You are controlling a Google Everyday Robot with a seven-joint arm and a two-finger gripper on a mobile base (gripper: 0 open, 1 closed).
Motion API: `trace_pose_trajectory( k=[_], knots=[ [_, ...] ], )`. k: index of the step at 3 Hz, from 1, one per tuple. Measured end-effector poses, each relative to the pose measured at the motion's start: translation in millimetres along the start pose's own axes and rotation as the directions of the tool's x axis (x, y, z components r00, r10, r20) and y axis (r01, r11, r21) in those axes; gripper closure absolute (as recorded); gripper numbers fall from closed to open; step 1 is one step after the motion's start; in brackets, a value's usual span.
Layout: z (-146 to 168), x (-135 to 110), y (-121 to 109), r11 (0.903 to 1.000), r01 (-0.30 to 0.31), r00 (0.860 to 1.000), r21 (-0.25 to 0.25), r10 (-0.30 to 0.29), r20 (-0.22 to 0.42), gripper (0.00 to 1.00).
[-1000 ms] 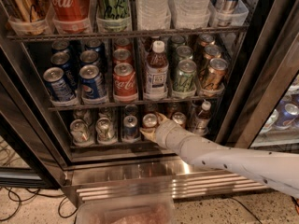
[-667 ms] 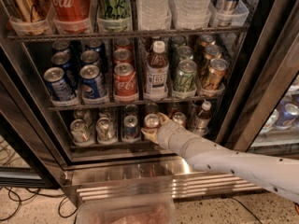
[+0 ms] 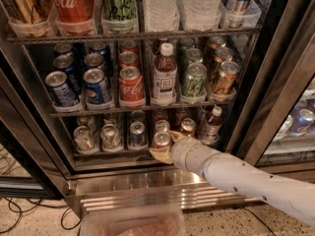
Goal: Pick coke can from bottom shelf of fridge
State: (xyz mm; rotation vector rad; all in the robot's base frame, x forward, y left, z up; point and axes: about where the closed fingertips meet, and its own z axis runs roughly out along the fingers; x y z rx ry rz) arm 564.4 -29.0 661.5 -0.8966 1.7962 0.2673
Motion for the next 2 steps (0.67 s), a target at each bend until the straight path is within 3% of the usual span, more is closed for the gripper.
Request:
trace_pose_trajectory(
  k=[1,2],
  knots=[
    [-17.8,-4.1,17.0,0.9970,-0.056,0.998,-0.053,0.056,-0.001,1.00],
    [-29.4,-19.6,33.9,0.9837,-0.104,0.993,-0.146,0.112,0.044,1.00]
  ],
)
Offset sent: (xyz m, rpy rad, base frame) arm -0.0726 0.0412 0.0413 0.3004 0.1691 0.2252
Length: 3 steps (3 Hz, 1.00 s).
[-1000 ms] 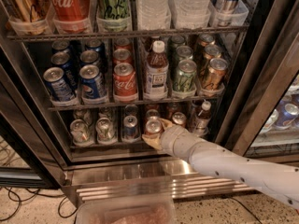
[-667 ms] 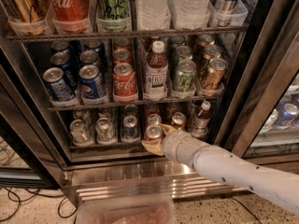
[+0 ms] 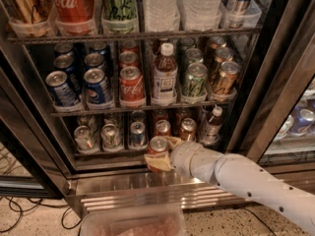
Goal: Pick coke can from bottom shelf of fridge
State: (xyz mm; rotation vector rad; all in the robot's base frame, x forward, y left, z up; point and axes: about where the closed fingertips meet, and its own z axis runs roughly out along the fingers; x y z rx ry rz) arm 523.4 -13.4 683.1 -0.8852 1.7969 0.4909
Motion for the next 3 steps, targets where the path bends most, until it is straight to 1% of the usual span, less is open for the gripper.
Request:
trace_pose_trajectory(
  k=[1,2,3],
  knots=[
    [-4.2,-16.9,16.5,0.9911,-0.034,0.995,-0.129,0.045,0.085,1.00],
    [-5.1,-33.1,17.1,0.9636,-0.040,0.980,-0.264,0.090,0.180,1.00],
    [-12.4,-36.4,28.3,0.9175,-0.034,0.976,-0.396,0.117,0.186,1.00]
  ],
)
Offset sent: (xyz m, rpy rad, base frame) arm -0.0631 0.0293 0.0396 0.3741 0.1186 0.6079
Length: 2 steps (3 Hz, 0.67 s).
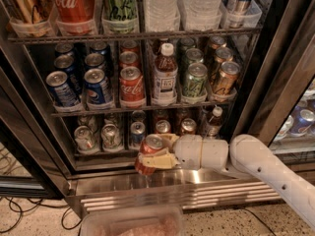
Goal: Pick coke can from bottom shelf of fridge
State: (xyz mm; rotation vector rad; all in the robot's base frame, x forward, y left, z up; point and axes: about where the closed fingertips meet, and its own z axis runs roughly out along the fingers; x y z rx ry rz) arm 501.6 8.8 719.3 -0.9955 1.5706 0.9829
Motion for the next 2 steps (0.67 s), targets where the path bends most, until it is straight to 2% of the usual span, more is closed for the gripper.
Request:
trace_pose_trajectory(
  k=[1,2],
  knots=[
    [-7.3,7.7,33.6,0.9965,0.001,0.999,-0.084,-0.004,-0.037,1.00],
    [-0.9,58.8,55.0,0.9989,0.025,0.981,-0.039,-0.032,-0.190,1.00]
  ],
)
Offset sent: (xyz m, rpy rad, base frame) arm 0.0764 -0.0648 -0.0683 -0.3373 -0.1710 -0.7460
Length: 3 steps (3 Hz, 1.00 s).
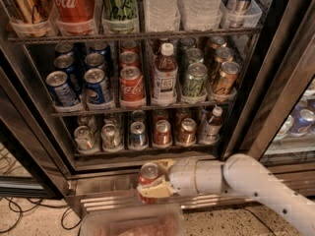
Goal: Pick coke can from bottom shelf of fridge
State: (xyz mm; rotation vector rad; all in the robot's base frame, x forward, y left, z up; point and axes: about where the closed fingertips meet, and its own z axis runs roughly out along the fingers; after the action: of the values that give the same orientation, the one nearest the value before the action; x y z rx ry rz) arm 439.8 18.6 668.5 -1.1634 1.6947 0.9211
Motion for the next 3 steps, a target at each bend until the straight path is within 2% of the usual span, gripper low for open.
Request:
trace_pose_trajectory(
  k=[1,2,3],
  knots=[
    [6.3,9.0,-7.5,0.9969,0.012,1.000,0.077,-0.010,-0.020,1.00],
    [5.9,8.3,-8.7,0.9967,0.012,1.000,0.080,-0.010,-0.017,1.00],
    [10.3,10.8,12.4,0.9966,0.078,0.997,0.028,-0.077,-0.026,1.00]
  ],
)
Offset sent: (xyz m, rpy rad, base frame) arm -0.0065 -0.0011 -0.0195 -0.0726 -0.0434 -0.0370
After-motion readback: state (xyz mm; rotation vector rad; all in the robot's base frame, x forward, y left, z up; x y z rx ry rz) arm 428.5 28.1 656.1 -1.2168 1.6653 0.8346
